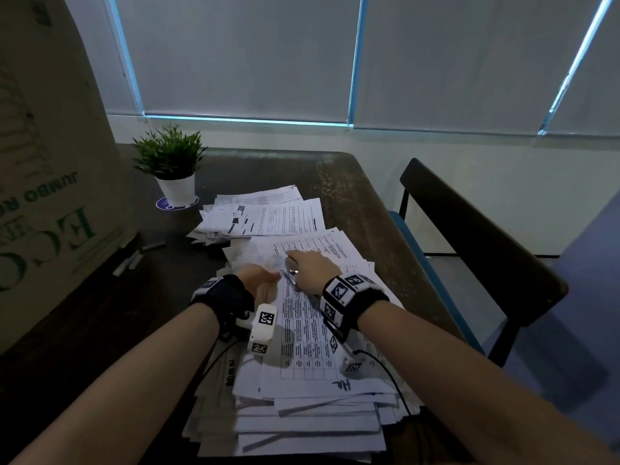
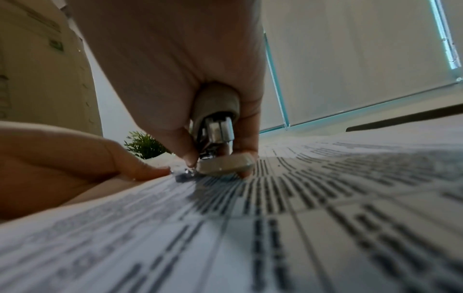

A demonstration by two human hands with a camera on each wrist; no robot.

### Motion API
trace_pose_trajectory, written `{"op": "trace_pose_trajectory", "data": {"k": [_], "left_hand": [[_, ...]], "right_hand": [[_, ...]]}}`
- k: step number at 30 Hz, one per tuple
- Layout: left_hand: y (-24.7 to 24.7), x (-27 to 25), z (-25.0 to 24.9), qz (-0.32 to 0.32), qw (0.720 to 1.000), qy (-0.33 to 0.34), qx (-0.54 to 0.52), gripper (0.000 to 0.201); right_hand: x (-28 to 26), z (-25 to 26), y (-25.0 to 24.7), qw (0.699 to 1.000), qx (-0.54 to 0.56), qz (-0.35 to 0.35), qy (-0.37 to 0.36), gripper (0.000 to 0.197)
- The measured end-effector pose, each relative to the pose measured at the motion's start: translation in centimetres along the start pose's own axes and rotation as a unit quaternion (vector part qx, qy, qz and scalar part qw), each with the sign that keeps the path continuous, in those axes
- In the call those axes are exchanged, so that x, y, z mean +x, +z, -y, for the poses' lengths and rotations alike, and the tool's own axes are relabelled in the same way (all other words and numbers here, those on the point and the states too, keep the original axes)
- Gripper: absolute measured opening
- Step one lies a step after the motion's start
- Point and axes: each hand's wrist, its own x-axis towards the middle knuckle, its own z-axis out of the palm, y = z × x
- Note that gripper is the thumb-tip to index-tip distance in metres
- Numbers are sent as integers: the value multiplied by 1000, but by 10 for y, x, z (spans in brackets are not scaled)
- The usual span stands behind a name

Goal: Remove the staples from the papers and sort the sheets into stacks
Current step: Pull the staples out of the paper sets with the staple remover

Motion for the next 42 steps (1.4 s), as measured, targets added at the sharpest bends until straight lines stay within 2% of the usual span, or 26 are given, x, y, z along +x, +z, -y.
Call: {"op": "trace_pose_trajectory", "data": {"k": [2, 4, 6, 10, 13, 15, 16, 17, 20, 21, 23, 25, 26, 28, 30, 31, 33, 35, 36, 37, 39, 42], "left_hand": [[-1, 3, 0, -26, 999, 7, 21, 17], [-2, 7, 1, -42, 999, 9, 31, 13], [-1, 10, 1, -42, 999, 8, 31, 20], [8, 7, -3, -44, 999, -11, 24, 25], [8, 9, -3, -54, 997, -9, 46, 38], [6, 10, -3, -86, 993, 3, 82, 45], [7, 9, -4, -89, 992, 4, 91, 46], [7, 6, -6, -86, 991, 0, 101, 47], [8, 2, -8, -73, 986, -8, 150, 51], [6, 4, -10, -70, 982, -6, 173, 56], [3, 3, -14, -22, 986, -35, 161, 61], [0, -6, -23, 49, 984, -61, 158, 38], [-1, -11, -27, 81, 980, -74, 167, 27], [-3, -18, -33, 85, 975, -69, 191, 27], [-7, -18, -33, 54, 972, -30, 229, 38], [-10, -11, -30, 27, 972, -9, 232, 50], [-13, -10, -29, -6, 980, 7, 199, 82], [-16, -4, -28, -10, 993, 34, 115, 86], [-19, 0, -28, -12, 995, 58, 77, 87], [-23, 3, -29, -5, 996, 69, 60, 91], [-25, -6, -36, 27, 996, 63, 58, 94], [-25, -19, -42, 78, 985, 18, 154, 73]], "right_hand": [[1, 5, 4, 1000, -23, 3, 7, 35], [5, 11, 10, 998, -44, 3, 33, 41], [8, 16, 12, 998, -32, 10, 55, 36], [9, 12, 5, 999, -18, 17, 34, 24], [9, 3, 0, 998, 31, 41, 24, 28], [7, -2, -4, 991, 122, 31, 40, 31], [7, -7, -5, 979, 197, 10, 60, 31], [7, -14, -5, 953, 286, -14, 98, 31], [5, -48, -3, 841, 479, -122, 219, 28], [1, -59, -1, 795, 533, -153, 244, 27], [-7, -72, 1, 687, 639, -213, 275, 28], [-15, -77, -3, 567, 725, -258, 293, 34], [-19, -77, -8, 523, 750, -270, 303, 32], [-22, -79, -14, 457, 786, -265, 320, 22], [-23, -87, -15, 488, 761, -252, 345, 35], [-22, -91, -16, 511, 743, -257, 349, 36], [-20, -90, -24, 527, 738, -251, 339, 30], [-21, -80, -35, 512, 752, -237, 341, 21], [-22, -76, -39, 475, 782, -240, 326, 20], [-20, -72, -41, 450, 798, -250, 314, 19], [-21, -66, -41, 480, 783, -258, 300, 16], [-17, -61, -32, 485, 794, -234, 282, 11]]}}
